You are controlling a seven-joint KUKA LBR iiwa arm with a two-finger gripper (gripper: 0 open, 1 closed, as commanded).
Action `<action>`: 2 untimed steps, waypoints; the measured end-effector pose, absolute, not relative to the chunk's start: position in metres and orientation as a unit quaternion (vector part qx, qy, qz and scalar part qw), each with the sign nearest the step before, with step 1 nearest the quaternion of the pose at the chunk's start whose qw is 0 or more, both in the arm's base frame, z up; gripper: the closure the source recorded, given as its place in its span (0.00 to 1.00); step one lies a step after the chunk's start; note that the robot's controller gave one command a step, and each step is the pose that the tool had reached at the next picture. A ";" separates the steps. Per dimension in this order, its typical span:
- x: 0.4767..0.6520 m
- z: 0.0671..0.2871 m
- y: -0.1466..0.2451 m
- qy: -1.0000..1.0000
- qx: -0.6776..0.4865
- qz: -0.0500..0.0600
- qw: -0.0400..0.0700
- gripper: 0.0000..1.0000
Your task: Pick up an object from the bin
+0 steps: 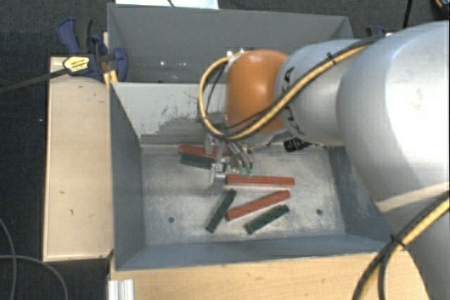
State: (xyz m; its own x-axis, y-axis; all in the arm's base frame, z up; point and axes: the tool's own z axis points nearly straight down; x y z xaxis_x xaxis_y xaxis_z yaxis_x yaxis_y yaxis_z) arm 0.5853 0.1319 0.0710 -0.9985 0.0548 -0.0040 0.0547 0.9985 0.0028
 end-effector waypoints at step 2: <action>0.585 0.071 0.132 1.000 0.028 0.001 0.002 0.00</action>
Offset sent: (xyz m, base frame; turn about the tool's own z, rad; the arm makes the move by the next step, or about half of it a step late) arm 0.0000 0.0000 0.0000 0.0000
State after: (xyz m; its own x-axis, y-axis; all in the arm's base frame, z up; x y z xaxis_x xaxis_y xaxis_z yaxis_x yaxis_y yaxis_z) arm 0.5853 0.1318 0.0710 -0.9984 0.0561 -0.0040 0.0561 0.9984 0.0028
